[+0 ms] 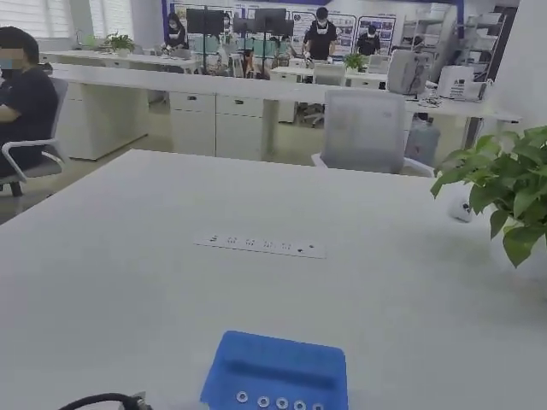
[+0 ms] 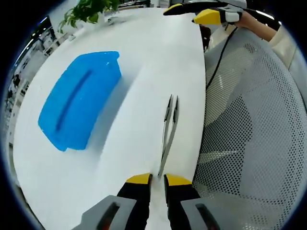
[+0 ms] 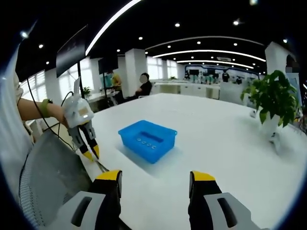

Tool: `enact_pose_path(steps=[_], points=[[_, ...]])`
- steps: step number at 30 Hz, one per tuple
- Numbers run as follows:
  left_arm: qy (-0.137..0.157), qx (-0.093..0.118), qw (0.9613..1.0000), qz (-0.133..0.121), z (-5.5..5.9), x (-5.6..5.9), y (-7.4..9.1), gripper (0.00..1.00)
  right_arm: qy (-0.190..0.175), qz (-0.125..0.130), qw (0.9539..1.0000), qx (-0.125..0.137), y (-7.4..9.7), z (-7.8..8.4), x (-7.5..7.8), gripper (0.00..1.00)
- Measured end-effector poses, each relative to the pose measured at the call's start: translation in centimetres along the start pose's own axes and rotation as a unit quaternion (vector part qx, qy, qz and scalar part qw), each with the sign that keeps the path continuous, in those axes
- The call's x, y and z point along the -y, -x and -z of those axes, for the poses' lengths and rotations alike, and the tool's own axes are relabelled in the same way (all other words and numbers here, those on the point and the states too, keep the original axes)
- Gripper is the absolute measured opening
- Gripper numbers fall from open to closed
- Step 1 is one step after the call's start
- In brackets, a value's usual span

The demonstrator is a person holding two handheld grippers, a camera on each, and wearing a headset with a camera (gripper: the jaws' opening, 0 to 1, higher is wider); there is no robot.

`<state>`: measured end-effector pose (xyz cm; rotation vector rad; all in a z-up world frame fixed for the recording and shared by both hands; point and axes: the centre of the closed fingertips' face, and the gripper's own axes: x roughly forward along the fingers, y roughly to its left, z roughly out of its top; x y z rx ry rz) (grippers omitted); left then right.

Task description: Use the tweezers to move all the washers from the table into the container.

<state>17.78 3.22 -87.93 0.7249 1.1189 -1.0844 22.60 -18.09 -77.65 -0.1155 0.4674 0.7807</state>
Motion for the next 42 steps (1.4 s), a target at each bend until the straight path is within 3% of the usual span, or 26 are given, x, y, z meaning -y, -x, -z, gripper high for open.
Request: enact_pose_path(steps=[5, 7, 8, 9, 10, 11, 12, 14, 16, 17, 19, 20, 22, 25, 27, 28, 30, 31, 32, 34, 39, 42], points=[[0.070, 0.049, 0.9963, -0.010, 1.5, -0.1, 0.9, 0.25, 0.014, 0.005, 0.9999, -0.006, -0.1, 0.2, 0.1, 0.56], [0.111, 0.094, 0.9890, -0.027, 1.4, -0.7, 2.1, 0.33, 0.009, 0.008, 0.9999, 0.000, 0.0, 0.0, 0.2, 0.58], [0.137, 0.132, 0.9811, -0.034, 1.0, -0.9, 3.0, 0.38, 0.005, 0.010, 0.9999, 0.006, 0.0, -0.1, 0.4, 0.59], [0.155, 0.158, 0.9744, -0.039, 0.8, -1.2, 3.7, 0.41, 0.002, 0.012, 0.9999, 0.011, 0.0, -0.3, 0.4, 0.59], [0.181, 0.198, 0.9621, -0.051, 0.4, -1.7, 4.7, 0.44, -0.001, 0.016, 0.9997, 0.016, 0.1, -0.5, 0.6, 0.60], [0.186, 0.224, 0.9548, -0.062, 0.1, -2.0, 5.5, 0.47, -0.002, 0.018, 0.9996, 0.020, 0.1, -0.6, 0.7, 0.60], [0.193, 0.255, 0.9443, -0.080, -0.2, -2.5, 6.5, 0.50, -0.003, 0.022, 0.9994, 0.025, 0.2, -0.8, 0.8, 0.60], [0.203, 0.282, 0.9309, -0.113, -0.2, -3.3, 7.7, 0.56, -0.005, 0.027, 0.9991, 0.031, 0.3, -1.0, 1.0, 0.61], [0.209, 0.318, 0.9125, -0.150, -0.6, -4.1, 9.3, 0.57, -0.007, 0.033, 0.9987, 0.038, 0.4, -1.2, 1.1, 0.63], [0.211, 0.342, 0.9001, -0.168, -1.1, -4.4, 10.3, 0.58, -0.007, 0.035, 0.9984, 0.042, 0.5, -1.4, 1.2, 0.64], [0.225, 0.380, 0.8795, -0.178, -1.8, -4.7, 11.4, 0.64, -0.007, 0.038, 0.9982, 0.046, 0.5, -1.5, 1.3, 0.65], [0.234, 0.412, 0.8627, -0.177, -2.4, -4.8, 12.2, 0.70, -0.007, 0.040, 0.9980, 0.049, 0.6, -1.6, 1.4, 0.66], [0.242, 0.447, 0.8422, -0.179, -3.2, -4.8, 13.2, 0.77, -0.007, 0.042, 0.9977, 0.053, 0.6, -1.7, 1.4, 0.67], [0.233, 0.470, 0.8266, -0.204, -3.8, -5.0, 14.2, 0.85, -0.008, 0.040, 0.9974, 0.059, 0.7, -1.9, 1.4, 0.68], [0.234, 0.490, 0.8072, -0.230, -4.2, -5.4, 15.2, 0.90, -0.006, 0.041, 0.9971, 0.064, 0.7, -2.1, 1.3, 0.69], [0.234, 0.511, 0.7916, -0.239, -4.5, -5.5, 15.9, 0.93, -0.004, 0.043, 0.9969, 0.066, 0.8, -2.2, 1.4, 0.69], [0.228, 0.534, 0.7713, -0.261, -4.5, -6.0, 17.0, 0.99, -0.003, 0.046, 0.9966, 0.068, 0.8, -2.3, 1.5, 0.69], [0.225, 0.533, 0.7700, -0.268, -4.3, -6.1, 17.2, 0.99, -0.002, 0.048, 0.9965, 0.068, 0.8, -2.3, 1.5, 0.69], [0.234, 0.535, 0.7661, -0.270, -4.1, -6.2, 17.3, 0.99, -0.002, 0.052, 0.9962, 0.070, 0.9, -2.4, 1.6, 0.69], [0.238, 0.549, 0.7508, -0.280, -3.8, -6.4, 17.9, 0.99, -0.004, 0.056, 0.9958, 0.072, 1.0, -2.4, 1.8, 0.69], [0.241, 0.540, 0.7508, -0.294, -3.3, -6.7, 17.8, 0.99, -0.016, 0.065, 0.9948, 0.076, 1.2, -2.3, 2.3, 0.68], [0.237, 0.528, 0.7577, -0.302, -3.2, -6.8, 17.5, 0.99, -0.019, 0.069, 0.9941, 0.081, 1.3, -2.4, 2.6, 0.68]])
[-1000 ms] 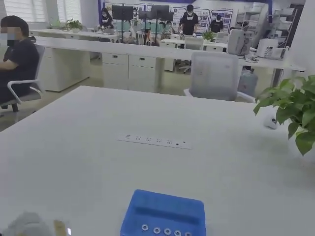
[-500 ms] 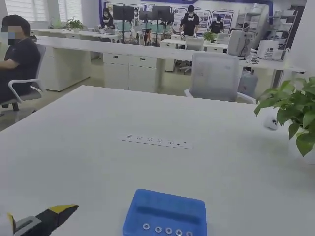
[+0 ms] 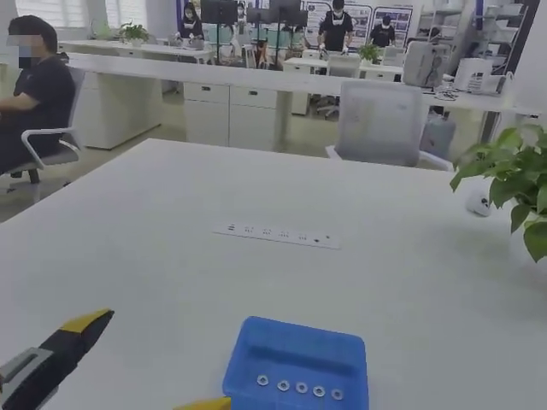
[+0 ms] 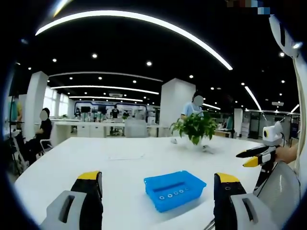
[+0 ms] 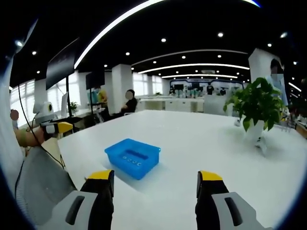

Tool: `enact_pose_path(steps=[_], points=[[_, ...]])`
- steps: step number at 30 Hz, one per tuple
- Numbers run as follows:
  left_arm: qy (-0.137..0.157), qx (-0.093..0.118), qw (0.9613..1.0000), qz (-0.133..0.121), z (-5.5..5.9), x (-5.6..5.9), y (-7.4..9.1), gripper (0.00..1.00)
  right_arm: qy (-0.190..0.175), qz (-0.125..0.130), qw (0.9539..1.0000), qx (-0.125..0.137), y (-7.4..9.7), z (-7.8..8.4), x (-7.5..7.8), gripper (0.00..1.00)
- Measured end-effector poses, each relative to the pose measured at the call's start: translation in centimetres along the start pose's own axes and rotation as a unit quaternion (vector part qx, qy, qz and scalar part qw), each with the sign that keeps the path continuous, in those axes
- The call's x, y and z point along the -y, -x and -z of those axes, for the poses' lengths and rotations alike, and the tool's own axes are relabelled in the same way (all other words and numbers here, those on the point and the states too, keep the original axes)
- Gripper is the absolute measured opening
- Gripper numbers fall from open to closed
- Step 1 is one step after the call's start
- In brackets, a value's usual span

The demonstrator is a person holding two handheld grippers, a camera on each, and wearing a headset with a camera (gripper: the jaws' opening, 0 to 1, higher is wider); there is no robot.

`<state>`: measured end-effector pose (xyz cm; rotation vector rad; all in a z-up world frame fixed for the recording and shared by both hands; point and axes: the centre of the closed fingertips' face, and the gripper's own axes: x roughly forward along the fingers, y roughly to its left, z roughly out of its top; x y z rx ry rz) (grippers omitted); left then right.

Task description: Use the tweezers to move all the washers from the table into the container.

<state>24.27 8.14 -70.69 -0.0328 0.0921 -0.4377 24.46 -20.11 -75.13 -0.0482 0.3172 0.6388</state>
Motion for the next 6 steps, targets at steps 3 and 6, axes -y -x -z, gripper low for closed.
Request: enact_pose_path(steps=[3, 6], points=[[-0.003, 0.001, 1.0000, -0.002, 0.00, -0.24, 0.09, 0.99, 0.006, 0.004, 1.0000, 0.000, 0.00, -0.02, 0.07, 0.68], [0.002, 0.010, 0.9999, 0.004, -0.30, 0.01, 0.08, 0.99, 0.010, 0.009, 0.9999, 0.000, 0.02, -0.02, 0.21, 0.68]])
